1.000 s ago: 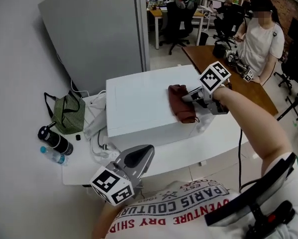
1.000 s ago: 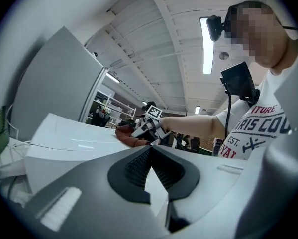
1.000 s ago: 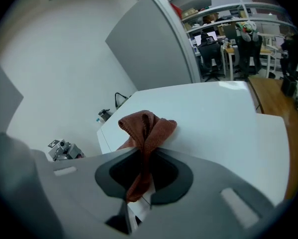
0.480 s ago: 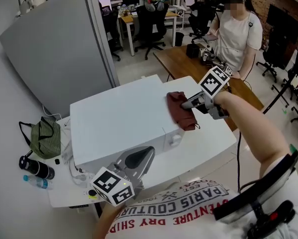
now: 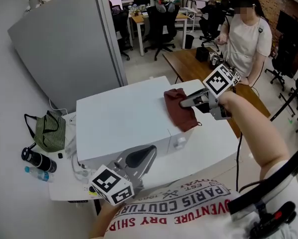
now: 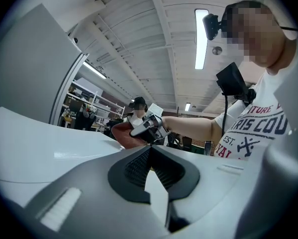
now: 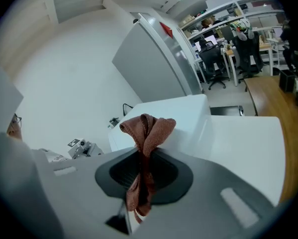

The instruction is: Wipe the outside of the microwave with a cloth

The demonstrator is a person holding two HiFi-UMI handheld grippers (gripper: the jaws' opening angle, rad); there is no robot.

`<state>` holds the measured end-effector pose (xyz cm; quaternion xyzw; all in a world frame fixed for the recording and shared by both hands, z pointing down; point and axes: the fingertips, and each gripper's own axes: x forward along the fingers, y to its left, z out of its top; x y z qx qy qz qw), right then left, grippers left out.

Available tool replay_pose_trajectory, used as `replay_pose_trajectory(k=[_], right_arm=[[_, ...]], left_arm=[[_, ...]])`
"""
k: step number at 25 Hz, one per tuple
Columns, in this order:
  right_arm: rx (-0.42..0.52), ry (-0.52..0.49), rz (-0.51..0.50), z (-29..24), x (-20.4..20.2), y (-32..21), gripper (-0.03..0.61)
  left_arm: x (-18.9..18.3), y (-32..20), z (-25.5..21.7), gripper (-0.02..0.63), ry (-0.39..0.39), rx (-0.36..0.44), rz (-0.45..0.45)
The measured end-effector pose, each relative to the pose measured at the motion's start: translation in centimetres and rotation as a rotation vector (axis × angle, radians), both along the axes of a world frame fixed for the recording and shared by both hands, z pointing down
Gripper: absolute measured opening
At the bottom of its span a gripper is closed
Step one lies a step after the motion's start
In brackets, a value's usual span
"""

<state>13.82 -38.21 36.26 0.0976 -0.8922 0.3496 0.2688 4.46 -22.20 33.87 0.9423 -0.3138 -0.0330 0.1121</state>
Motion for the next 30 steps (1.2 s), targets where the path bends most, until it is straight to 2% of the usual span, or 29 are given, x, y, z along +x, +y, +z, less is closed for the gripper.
replay_pose_trajectory(k=[4,10,17,20,24,27,30], right_arm=[[0.044,-0.025,-0.055,-2.3,-5.4,0.4,0.046],[0.095,-0.080,-0.167,-4.7,-18.3,1.1,0.046],[0.057,-0.116,-0.212,-4.5,-32.0,2.5,0.046],[0.045,-0.071,-0.245,-3.5,-36.1,3.0,0.046],[0.058,0.041,-0.245,-1.2,-39.9,1.6,0.046],[0.072,0.135,-0.239,0.5,-41.3,0.3,0.046],[0.086,0.203,-0.233,1.7,-41.0,-0.5,0.046]], left_arm=[[-3.3,1.3,-1.0,0.006,-0.009,0.017,-0.043],[-12.2,3.8,-1.9,0.006,-0.012,0.027,-0.186],[-20.9,7.5,-1.0,0.006,0.003,0.006,-0.316],[-23.8,9.2,-0.4,0.006,0.017,-0.009,-0.375],[-27.4,10.4,0.5,0.006,0.039,-0.026,-0.437],[-29.1,11.0,0.9,0.006,0.054,-0.035,-0.467],[-29.9,11.7,1.2,0.006,0.054,-0.040,-0.491]])
